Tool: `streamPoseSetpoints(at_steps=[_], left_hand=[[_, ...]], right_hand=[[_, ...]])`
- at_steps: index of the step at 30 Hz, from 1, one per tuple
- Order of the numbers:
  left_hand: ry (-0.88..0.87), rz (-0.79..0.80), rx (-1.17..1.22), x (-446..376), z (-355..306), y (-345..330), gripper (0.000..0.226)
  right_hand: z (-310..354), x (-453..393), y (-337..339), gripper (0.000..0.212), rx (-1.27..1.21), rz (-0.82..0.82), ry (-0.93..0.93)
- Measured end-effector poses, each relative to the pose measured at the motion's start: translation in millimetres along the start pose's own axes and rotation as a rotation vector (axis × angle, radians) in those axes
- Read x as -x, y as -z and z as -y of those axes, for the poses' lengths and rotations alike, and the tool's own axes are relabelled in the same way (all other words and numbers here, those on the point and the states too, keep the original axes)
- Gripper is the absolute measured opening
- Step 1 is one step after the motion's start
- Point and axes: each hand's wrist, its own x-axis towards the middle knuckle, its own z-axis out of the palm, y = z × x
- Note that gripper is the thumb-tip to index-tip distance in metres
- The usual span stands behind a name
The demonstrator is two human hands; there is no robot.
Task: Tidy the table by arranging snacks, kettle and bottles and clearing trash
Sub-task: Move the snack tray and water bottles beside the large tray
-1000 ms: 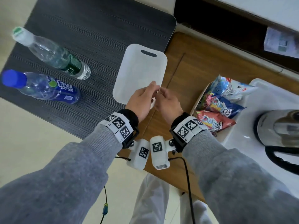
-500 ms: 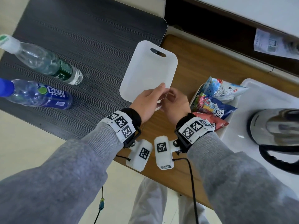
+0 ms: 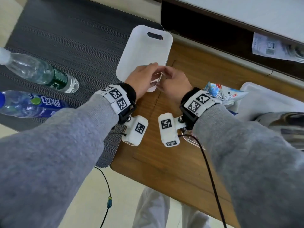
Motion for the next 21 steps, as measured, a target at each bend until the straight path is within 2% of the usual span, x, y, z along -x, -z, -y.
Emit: streamPoseSetpoints(at_steps=[5,9,12,17,19,21], left_hand=[[0.059,0.026,-0.041,-6,8,-3,0.041],[0.049,0.022,-0.114,-8,9,-9,0.045],[-0.017,-0.065,-0.181,-9,6,-3,0.047],[-0.082,-0.364,-0.321,-19,-13,21,0.041],[-0.035,-0.391,-0.406,-28,-14,25,0.046],[0.029,-0.372,-0.432,-37,-12,26,0.04]], right_hand=[[-12,-2,1,0.052,-0.05,0.069,-0.021],[-16,5,11,0.055,-0.077,0.056,-0.042],[-17,10,21,0.06,-0.097,0.059,-0.055],[-21,1,30,0.056,-0.205,0.057,-0.086],[-27,-11,30,0.053,-0.235,0.045,-0.083],[-45,-31,29,0.056,-0.276,0.057,-0.071]])
